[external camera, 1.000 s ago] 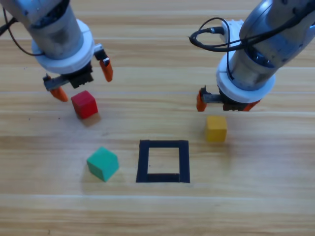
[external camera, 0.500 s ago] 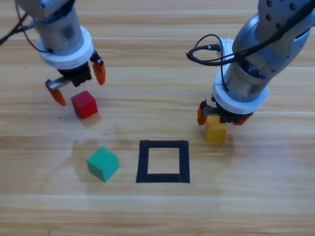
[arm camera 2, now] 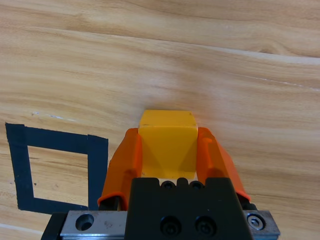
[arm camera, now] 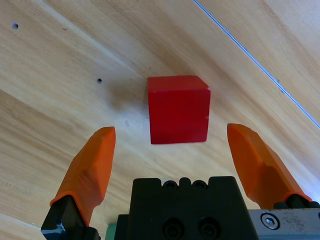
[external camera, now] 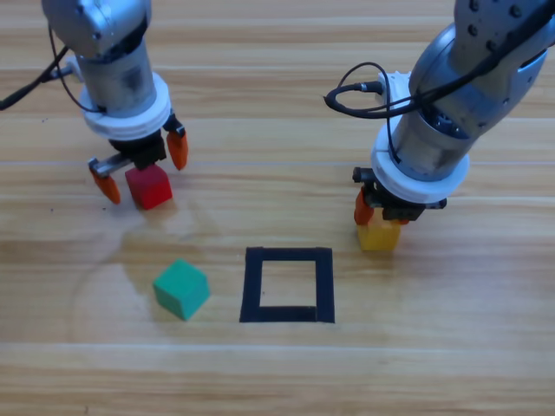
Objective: Stack the blocks in the rectangular block: red at the bottom, yellow in the middle, green on top
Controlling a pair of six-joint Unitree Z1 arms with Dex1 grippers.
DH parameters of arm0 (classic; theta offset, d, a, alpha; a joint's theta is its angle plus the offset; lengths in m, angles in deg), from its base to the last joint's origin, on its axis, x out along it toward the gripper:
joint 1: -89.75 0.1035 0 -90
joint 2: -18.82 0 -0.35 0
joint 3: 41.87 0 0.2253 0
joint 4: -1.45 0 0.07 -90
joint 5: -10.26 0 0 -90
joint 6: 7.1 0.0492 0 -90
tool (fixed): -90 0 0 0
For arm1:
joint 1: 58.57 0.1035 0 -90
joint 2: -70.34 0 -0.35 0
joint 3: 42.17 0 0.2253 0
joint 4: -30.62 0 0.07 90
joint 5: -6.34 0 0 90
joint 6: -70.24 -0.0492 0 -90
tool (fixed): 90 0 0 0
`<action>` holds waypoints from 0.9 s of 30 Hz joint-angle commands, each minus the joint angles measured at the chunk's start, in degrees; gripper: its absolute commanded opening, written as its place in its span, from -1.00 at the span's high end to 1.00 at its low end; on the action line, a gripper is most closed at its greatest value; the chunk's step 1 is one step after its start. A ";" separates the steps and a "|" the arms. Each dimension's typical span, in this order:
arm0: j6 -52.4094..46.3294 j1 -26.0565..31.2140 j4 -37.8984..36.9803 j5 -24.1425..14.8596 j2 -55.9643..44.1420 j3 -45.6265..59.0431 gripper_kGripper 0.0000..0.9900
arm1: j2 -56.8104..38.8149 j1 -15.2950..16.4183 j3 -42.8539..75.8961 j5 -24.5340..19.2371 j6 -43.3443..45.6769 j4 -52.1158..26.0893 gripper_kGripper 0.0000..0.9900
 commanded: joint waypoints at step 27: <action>10.37 3.58 -2.18 2.39 7.41 -1.74 0.80 | -12.40 3.33 8.35 -3.98 4.75 0.72 1.00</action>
